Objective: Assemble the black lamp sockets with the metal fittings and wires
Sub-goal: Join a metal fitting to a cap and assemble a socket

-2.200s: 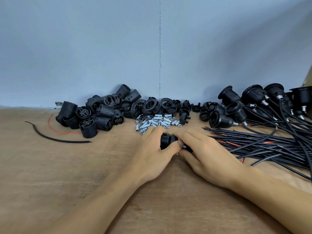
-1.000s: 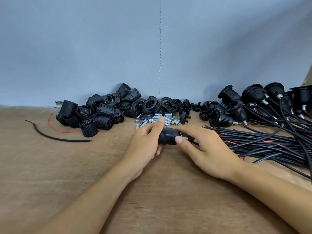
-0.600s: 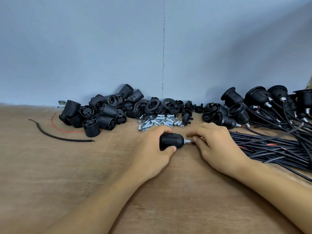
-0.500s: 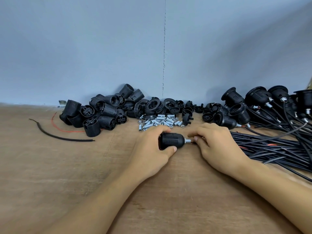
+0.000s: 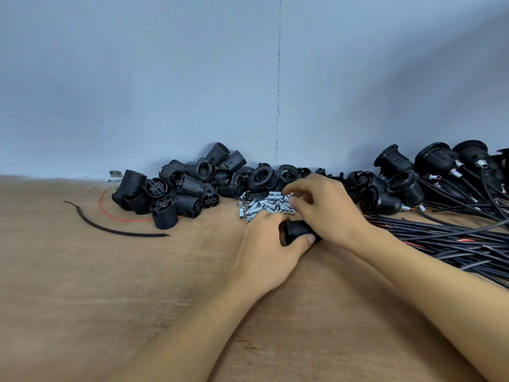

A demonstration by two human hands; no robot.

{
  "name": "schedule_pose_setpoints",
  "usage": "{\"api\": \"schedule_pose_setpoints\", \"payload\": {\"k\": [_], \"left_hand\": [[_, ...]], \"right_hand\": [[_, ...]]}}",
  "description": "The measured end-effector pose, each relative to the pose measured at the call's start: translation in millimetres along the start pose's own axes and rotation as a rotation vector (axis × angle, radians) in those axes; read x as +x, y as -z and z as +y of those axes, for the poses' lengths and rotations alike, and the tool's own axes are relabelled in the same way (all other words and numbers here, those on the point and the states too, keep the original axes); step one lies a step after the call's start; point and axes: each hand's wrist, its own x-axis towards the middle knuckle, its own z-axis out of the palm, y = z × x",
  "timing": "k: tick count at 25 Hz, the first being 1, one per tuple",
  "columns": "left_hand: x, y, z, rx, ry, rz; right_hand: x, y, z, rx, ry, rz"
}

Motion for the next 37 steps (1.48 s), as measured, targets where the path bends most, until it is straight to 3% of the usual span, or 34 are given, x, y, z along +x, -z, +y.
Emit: {"api": "schedule_pose_setpoints", "payload": {"k": [3, 7, 13, 16, 19, 23, 25, 28, 33, 37], "left_hand": [[0.9, 3.0, -5.4, -0.146, 0.066, 0.001], [1.6, 5.7, -11.7, -0.26, 0.107, -0.045], [2.2, 7.5, -11.0, -0.293, 0.135, -0.061], [1.7, 7.8, -9.5, -0.305, 0.13, -0.054], [2.6, 10.8, -5.4, -0.356, 0.179, 0.069], [3.0, 17.8, -2.9, -0.576, 0.285, 0.237], [-0.1, 18.8, -4.0, -0.588, 0.194, 0.201], [-2.6, 17.1, -3.2, -0.491, 0.082, 0.151], [-2.7, 15.7, -8.0, -0.489, 0.108, 0.195], [-6.6, 14.6, -3.7, -0.263, 0.004, 0.079]], "right_hand": [[40.1, -18.8, -12.2, 0.013, -0.052, -0.072], [65.7, -42.9, -15.5, -0.245, -0.076, -0.242], [68.6, -43.6, -17.2, -0.26, -0.043, -0.038], [62.9, -32.9, -21.5, -0.116, -0.084, 0.069], [52.3, -15.3, -24.0, 0.085, -0.104, 0.099], [31.6, 16.7, -22.8, 0.451, -0.157, -0.123], [16.3, 22.9, -21.0, 0.361, -0.132, -0.263], [-5.7, 22.3, -14.9, 0.076, -0.048, -0.314], [-36.2, 38.2, 13.7, -0.217, -0.012, -0.461], [-52.4, 35.4, 22.4, -0.094, 0.058, -0.243]]}}
